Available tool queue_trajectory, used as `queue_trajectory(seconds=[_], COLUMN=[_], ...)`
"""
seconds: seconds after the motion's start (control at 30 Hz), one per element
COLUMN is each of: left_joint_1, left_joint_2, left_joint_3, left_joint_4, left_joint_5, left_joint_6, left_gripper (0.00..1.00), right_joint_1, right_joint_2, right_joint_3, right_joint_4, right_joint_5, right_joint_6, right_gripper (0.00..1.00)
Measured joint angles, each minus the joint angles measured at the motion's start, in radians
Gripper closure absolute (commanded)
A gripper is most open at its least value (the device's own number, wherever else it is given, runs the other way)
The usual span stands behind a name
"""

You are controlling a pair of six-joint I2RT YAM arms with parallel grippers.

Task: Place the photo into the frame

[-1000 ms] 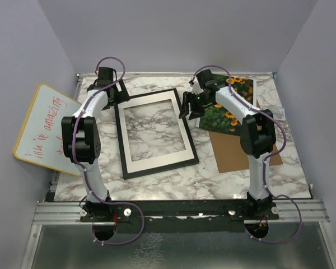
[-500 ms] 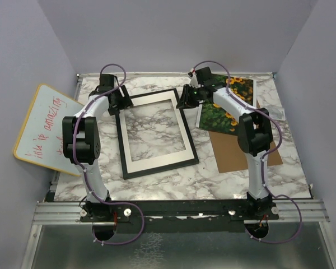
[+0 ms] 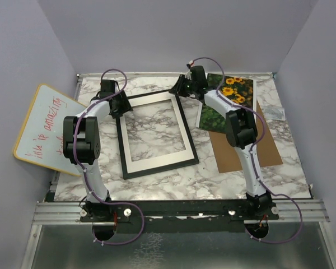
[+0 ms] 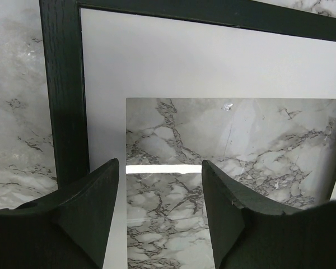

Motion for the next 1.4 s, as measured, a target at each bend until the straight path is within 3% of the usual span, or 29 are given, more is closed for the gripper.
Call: queue_trajectory(seconds=[0.2,1.1,1.4], left_joint_1=[0.000,0.000,0.000], left_joint_2=[0.000,0.000,-0.001], left_joint_3=[-0.022,-0.012,-0.027], left_joint_4=[0.021,0.024,0.023], left_joint_5=[-0.002,-0.006,-0.043], left_joint_6=[0.004,0.023,0.027], left_gripper=[0.39,0.38,0.40], right_joint_1=[0.000,0.000,0.003], right_joint_2=[0.097,0.133,0.108], right_joint_3=[0.105,0.091,0.039], right_joint_4=[0.055,0.047,0.087], right_joint_5=[0.020,0.078,-0.013], right_joint_6=[0.025,-0.032,-0.081], right_gripper=[0.76,0.76,0.71])
